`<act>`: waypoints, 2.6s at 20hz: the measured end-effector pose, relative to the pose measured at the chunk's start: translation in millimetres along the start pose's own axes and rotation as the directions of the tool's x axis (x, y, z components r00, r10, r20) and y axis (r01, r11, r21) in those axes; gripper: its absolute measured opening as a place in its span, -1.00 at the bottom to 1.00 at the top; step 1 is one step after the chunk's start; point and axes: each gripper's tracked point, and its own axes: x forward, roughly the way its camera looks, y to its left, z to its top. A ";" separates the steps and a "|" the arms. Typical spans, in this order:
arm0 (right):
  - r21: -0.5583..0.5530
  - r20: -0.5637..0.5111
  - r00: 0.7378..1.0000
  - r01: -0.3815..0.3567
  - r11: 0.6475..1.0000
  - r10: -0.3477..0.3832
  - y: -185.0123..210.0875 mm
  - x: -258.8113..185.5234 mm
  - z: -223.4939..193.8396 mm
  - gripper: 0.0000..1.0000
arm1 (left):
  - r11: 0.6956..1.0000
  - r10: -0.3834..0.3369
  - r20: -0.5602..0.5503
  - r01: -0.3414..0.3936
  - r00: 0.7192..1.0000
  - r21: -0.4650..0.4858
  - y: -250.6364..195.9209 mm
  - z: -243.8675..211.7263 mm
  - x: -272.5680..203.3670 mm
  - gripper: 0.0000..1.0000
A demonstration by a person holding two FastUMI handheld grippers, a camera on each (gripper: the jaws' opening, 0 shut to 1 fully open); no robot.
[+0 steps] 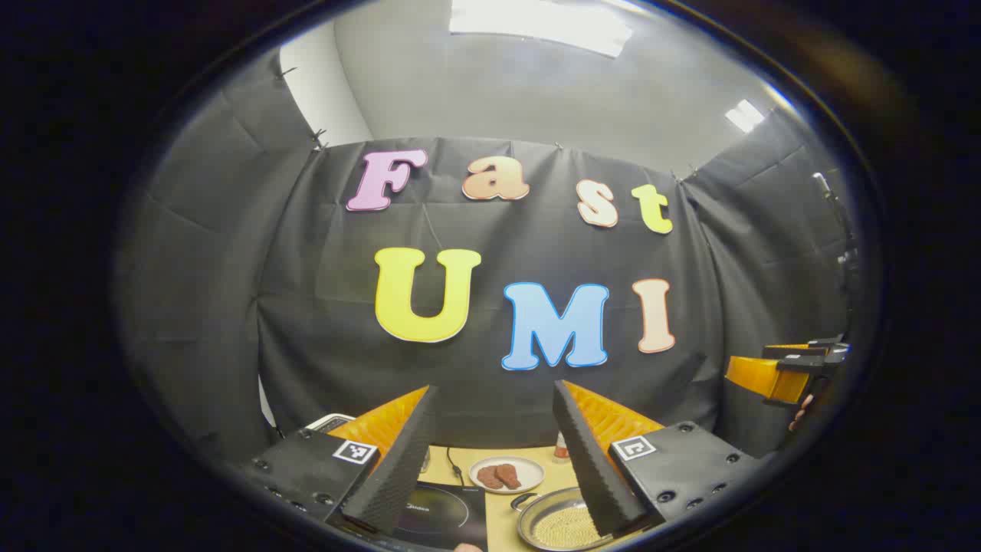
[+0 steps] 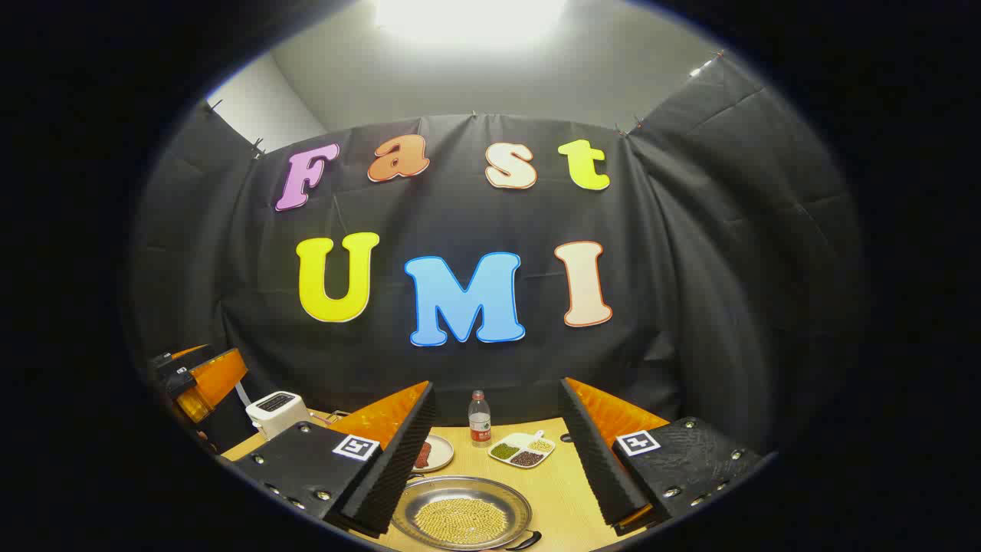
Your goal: First push the handle of the pot to place it horizontally, then grasp the pot with both hands and set it on the induction cooktop.
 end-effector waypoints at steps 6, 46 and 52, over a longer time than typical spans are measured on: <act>-0.004 0.005 1.000 -0.002 1.000 0.002 -1.9 10.8 0.1 0.94 | 1.000 -0.006 0.003 0.006 1.000 0.005 -4.4 2.1 9.6 0.97; 0.134 -0.779 0.592 -0.165 0.977 0.207 14.1 -40.6 -297.5 -0.67 | 0.998 0.033 -0.138 -0.026 0.990 0.052 9.7 -50.1 26.6 0.97; 0.126 -0.873 0.446 -0.185 0.975 0.197 2.9 -65.2 -343.5 -0.88 | 0.998 0.054 -0.155 -0.047 0.986 0.048 14.8 -58.4 26.8 0.97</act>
